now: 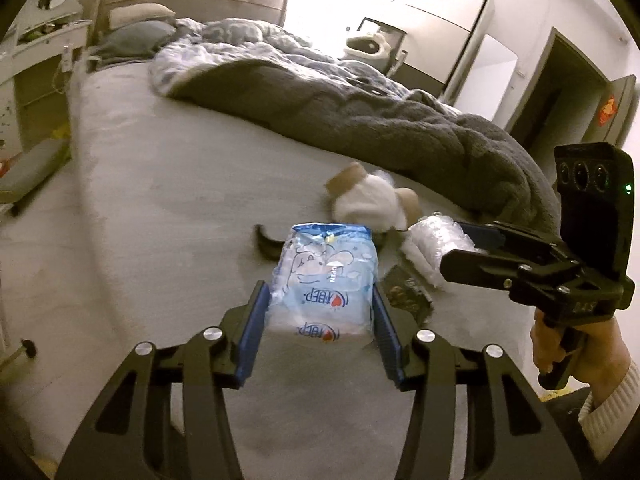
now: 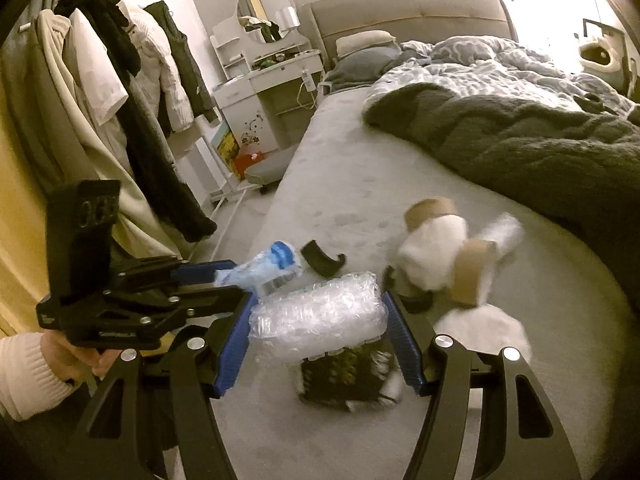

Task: Collect trash
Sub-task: 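Carry the bubble wrap and diaper pack in both tools over the black bin, then open the left tool to drop the diaper pack into the bin, then lower the right tool into the bin and release the bubble wrap, then move both tools back over the bed toward the remaining trash, then close the right tool on a white fluffy ball while the left tool grasps the black Face tissue pack, then carry the white ball and Face pack in both tools over the bin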

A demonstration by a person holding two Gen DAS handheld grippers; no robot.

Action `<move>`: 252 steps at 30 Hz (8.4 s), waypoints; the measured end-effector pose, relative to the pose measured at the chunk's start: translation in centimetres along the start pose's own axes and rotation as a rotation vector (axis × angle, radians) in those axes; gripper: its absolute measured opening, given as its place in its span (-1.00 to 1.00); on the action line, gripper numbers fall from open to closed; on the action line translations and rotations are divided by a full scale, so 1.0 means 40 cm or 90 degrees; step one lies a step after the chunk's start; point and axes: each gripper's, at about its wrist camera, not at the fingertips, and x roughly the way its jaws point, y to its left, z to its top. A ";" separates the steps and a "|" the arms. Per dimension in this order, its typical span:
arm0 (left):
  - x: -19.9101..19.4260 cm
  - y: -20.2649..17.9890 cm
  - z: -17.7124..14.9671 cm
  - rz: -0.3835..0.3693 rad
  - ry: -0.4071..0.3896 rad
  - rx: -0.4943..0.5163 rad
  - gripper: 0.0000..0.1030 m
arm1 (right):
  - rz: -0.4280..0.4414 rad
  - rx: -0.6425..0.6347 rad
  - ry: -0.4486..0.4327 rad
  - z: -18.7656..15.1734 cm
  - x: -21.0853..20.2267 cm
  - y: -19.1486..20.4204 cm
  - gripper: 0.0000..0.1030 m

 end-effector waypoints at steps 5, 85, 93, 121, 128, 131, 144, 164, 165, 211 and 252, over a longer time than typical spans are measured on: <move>-0.053 0.042 -0.020 0.035 -0.001 -0.001 0.03 | 0.004 -0.004 0.007 0.016 0.047 0.052 0.25; -0.360 0.555 -0.398 0.196 0.101 -0.194 0.07 | 0.027 -0.204 0.474 -0.286 0.740 0.618 0.26; -0.424 0.551 -0.345 0.197 0.044 -0.181 -0.14 | 0.011 -0.220 0.533 -0.388 0.806 0.625 0.27; -0.508 0.400 -0.122 0.204 -0.094 -0.094 0.15 | 0.067 -0.195 0.335 -0.217 0.564 0.637 0.59; -0.482 0.333 -0.076 0.201 -0.123 -0.063 0.49 | 0.051 -0.195 0.211 -0.126 0.450 0.590 0.61; -0.465 0.304 -0.061 0.200 -0.129 -0.041 0.64 | 0.036 -0.179 0.170 -0.089 0.404 0.546 0.62; -0.349 0.182 -0.014 0.160 -0.114 0.023 0.90 | -0.076 -0.103 0.046 -0.004 0.219 0.308 0.82; -0.127 -0.033 0.035 0.045 -0.083 0.120 0.90 | -0.184 -0.019 -0.004 -0.022 0.050 0.040 0.87; -0.120 -0.040 0.035 0.043 -0.080 0.125 0.90 | -0.191 -0.018 -0.003 -0.026 0.044 0.025 0.87; 0.280 -0.209 -0.037 -0.049 0.092 0.230 0.69 | -0.083 0.102 0.035 -0.146 -0.091 -0.232 -0.01; 0.021 -0.075 -0.079 0.131 -0.015 0.066 0.31 | -0.150 0.121 -0.001 -0.202 -0.123 -0.024 -0.01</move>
